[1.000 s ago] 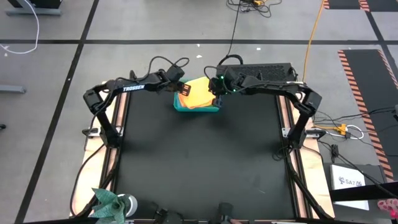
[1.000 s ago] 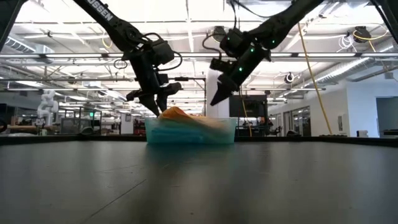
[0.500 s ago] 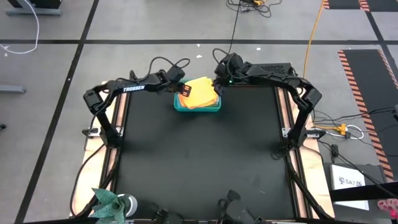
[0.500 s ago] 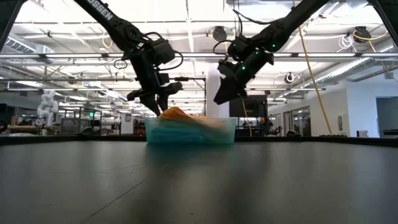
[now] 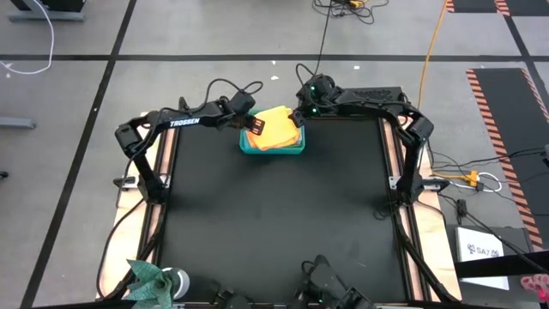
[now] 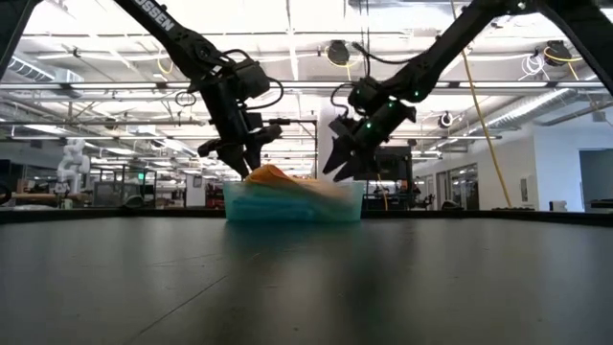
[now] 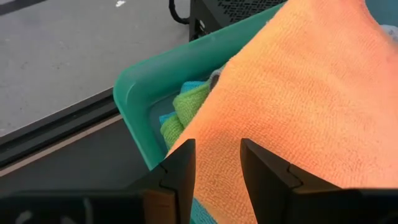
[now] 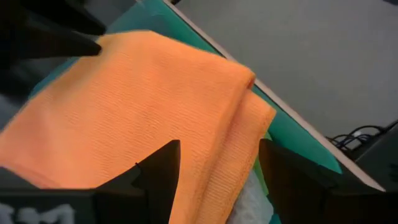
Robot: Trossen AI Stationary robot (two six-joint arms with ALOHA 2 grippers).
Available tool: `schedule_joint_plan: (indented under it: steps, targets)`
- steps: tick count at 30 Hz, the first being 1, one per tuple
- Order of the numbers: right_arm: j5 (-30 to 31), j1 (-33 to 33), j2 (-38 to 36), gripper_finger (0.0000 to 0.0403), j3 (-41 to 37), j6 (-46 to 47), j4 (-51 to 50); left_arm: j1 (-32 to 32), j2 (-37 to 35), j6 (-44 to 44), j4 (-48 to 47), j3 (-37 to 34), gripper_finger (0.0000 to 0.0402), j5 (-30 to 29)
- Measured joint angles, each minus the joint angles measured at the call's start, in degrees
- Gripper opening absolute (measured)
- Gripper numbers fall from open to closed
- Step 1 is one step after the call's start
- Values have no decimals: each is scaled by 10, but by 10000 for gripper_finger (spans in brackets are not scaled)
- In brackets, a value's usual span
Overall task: Fold microfiber towels
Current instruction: Stack the folded orange microfiber towel on top of the gray towel into the bin
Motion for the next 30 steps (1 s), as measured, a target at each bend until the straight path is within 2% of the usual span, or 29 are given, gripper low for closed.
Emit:
schedule_joint_plan:
  steps: [10,20,26,30]
  targets:
    - [-13,-33,26,211,0,-36,-2,0,0,-16,1,0,127,-1]
    - [-113,-63,27,210,0,-44,0,2,0,-45,15,0,127,-1]
    - [-117,-63,27,210,0,-59,3,2,0,-59,27,0,127,-1]
    - [-141,-60,30,210,0,-60,16,2,0,-66,27,0,127,-1]
